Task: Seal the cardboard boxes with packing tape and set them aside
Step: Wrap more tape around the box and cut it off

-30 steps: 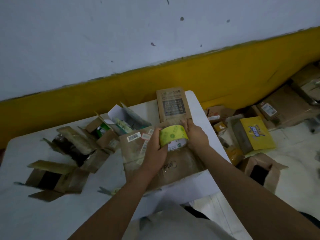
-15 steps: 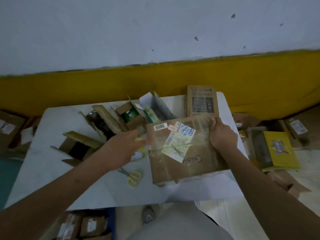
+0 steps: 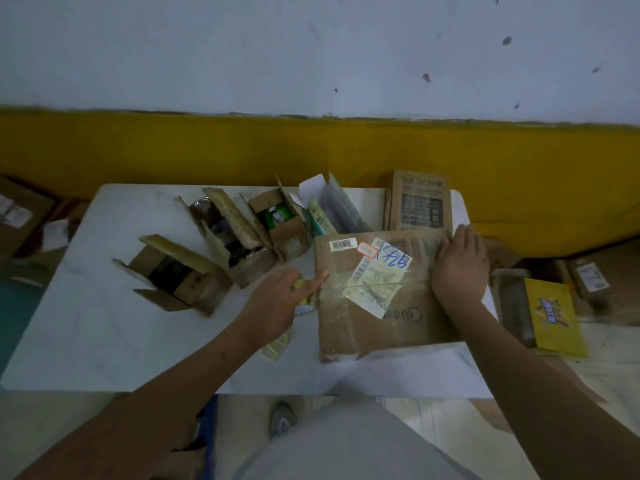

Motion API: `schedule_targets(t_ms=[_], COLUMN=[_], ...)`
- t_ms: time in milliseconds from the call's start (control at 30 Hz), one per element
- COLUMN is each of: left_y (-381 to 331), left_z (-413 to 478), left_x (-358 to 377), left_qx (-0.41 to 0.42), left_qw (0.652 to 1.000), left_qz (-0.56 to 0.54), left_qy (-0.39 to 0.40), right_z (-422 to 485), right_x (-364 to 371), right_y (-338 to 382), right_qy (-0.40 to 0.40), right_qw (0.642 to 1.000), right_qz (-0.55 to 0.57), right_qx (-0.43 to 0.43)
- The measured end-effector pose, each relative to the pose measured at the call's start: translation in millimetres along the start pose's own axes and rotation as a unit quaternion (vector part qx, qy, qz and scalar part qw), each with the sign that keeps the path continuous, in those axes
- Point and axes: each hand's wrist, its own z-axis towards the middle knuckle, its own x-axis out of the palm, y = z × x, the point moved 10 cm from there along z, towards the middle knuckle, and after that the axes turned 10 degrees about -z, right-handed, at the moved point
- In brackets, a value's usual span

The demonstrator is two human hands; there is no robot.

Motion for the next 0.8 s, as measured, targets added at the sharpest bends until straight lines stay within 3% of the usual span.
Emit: schedule_targets(t_ms=[67,133,233,300,467,567,633,700,733,800], left_y=[2,1,19,37,31,36,57,86,99,118], left_z=[-1,0,-6,-19,-34,-64,-99,-139,-158,-193], left_x=[2,9,7,0,9,15,26,40,48,64], left_qx=[0.009,0.005,-0.112,-0.188,-0.135,-0.145,-0.178,-0.249,-0.290,-0.367], left_qw=[1.000,1.000,0.994,0.981,0.982,0.979,0.972,0.950,0.936,0.907], left_qz=[0.003,0.005,-0.010,-0.019,-0.131,-0.145,-0.154,-0.181,-0.189,-0.194], left_qy=[-0.008,0.005,-0.008,-0.034,-0.009,-0.004,-0.018,-0.047,-0.062,-0.074], right_z=[-21,-61,-118,-127,-123,-138,-170,-231,-261,-298], right_x=[2,11,24,25,32,11,-22,-36,-16,60], right_y=[24,81,177,201,208,224,252,288,305,325], right_qy=[0.030,0.064,0.058,0.028,0.027,-0.004,-0.072,-0.129,-0.097,0.044], right_qw=[0.999,0.997,0.985,0.980,0.971,0.964,0.937,0.865,0.840,0.835], right_qz=[-0.019,-0.036,-0.035,-0.050,-0.101,-0.063,0.038,0.128,0.126,0.049], right_qx=[0.014,-0.032,-0.160,-0.188,-0.217,-0.259,-0.339,-0.468,-0.518,-0.546])
